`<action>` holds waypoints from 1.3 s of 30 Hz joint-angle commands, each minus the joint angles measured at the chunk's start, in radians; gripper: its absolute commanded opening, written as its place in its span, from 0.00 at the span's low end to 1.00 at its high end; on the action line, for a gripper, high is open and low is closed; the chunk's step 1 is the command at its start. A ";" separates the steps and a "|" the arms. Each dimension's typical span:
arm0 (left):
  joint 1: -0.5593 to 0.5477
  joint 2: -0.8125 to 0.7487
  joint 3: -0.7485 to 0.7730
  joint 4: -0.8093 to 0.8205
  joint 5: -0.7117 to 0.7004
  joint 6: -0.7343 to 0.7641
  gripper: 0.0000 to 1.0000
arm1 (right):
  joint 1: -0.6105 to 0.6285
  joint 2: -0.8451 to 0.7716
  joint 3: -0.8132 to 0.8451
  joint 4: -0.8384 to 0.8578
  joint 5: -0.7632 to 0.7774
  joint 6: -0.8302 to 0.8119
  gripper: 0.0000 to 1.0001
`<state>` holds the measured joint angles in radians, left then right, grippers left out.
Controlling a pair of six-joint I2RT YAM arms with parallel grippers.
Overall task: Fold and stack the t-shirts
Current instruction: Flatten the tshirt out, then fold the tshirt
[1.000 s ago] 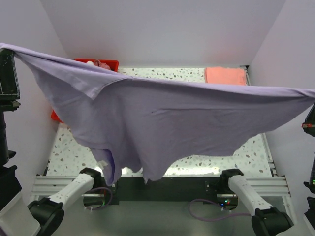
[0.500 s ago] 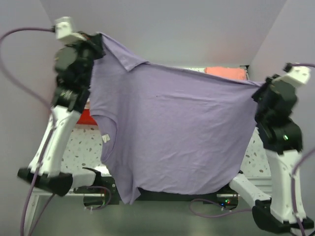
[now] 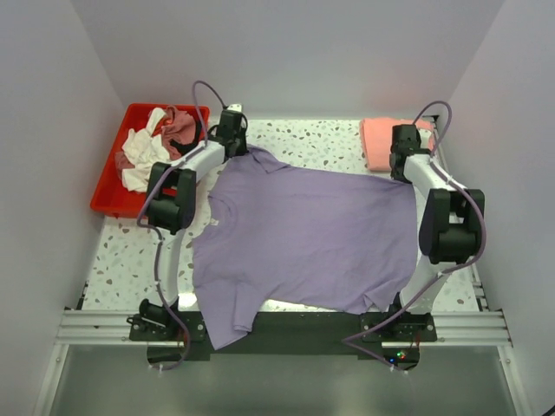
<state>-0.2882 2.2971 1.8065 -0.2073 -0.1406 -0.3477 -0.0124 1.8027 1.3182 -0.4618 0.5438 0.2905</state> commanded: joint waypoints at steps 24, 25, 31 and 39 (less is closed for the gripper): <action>-0.003 -0.497 -0.410 -0.004 -0.005 -0.148 0.00 | -0.027 -0.135 0.010 -0.112 -0.145 -0.007 0.00; -0.003 -0.516 -0.432 -0.007 -0.001 -0.155 0.00 | -0.026 -0.156 0.000 -0.133 -0.142 -0.004 0.00; -0.003 -0.642 -0.587 -0.047 0.032 -0.215 0.00 | -0.026 -0.232 -0.037 -0.195 -0.113 0.007 0.00; -0.019 -0.841 -0.754 -0.080 0.021 -0.292 0.00 | -0.027 -0.318 -0.080 -0.245 -0.070 -0.010 0.00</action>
<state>-0.2977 1.5501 1.0851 -0.2916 -0.1154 -0.5858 -0.0349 1.5478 1.2625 -0.6739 0.4355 0.2863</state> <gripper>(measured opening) 0.029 0.046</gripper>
